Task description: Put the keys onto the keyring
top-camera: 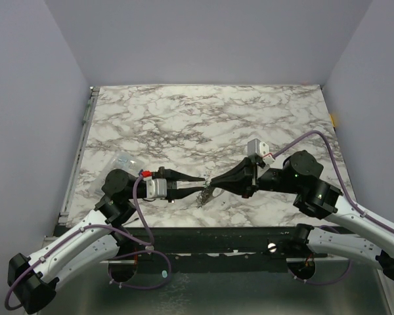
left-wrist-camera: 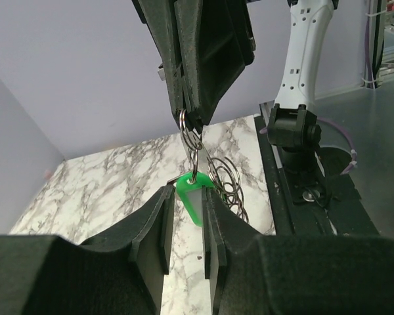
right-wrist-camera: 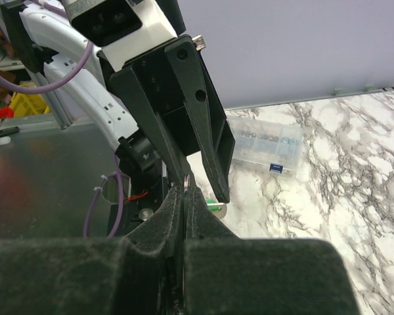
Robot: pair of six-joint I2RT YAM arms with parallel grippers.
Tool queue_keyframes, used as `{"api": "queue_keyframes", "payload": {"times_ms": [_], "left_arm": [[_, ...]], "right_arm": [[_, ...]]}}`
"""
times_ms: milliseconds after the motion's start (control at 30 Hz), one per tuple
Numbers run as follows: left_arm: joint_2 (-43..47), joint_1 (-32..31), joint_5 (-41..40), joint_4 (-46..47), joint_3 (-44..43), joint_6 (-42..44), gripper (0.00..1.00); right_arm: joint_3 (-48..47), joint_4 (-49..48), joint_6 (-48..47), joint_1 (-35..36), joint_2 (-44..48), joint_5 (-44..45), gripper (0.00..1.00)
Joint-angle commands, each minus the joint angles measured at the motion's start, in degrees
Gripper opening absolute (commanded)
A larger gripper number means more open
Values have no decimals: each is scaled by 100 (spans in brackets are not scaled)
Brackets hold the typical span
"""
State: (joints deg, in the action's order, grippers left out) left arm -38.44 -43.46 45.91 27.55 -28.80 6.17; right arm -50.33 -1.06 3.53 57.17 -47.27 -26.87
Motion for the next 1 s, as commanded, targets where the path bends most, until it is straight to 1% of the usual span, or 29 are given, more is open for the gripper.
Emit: {"api": "queue_keyframes", "payload": {"times_ms": [0,333,400,533,633,667,800,967], "left_arm": [[13,31,179,237,-111,-116,30],[39,29,120,286,-83,-134,29],[30,28,123,294,-67,-134,27],[-1,25,120,295,-47,-123,16],[-34,31,122,299,-32,-117,4],[-44,36,116,295,-30,-121,0],[-97,25,92,295,-38,-151,0],[-145,30,-119,295,-38,-216,0]], "right_arm": [[-13,-62,-47,-1,-21,-81,1],[14,-24,-37,3,-109,-70,1],[24,-34,-37,-3,-121,-36,1],[52,-81,-14,-4,-158,-40,1],[106,-244,68,-4,-138,-54,1],[121,-329,123,-4,-123,-38,1],[344,-860,378,-4,-110,155,1],[707,-1867,884,-4,-213,550,1]]}}
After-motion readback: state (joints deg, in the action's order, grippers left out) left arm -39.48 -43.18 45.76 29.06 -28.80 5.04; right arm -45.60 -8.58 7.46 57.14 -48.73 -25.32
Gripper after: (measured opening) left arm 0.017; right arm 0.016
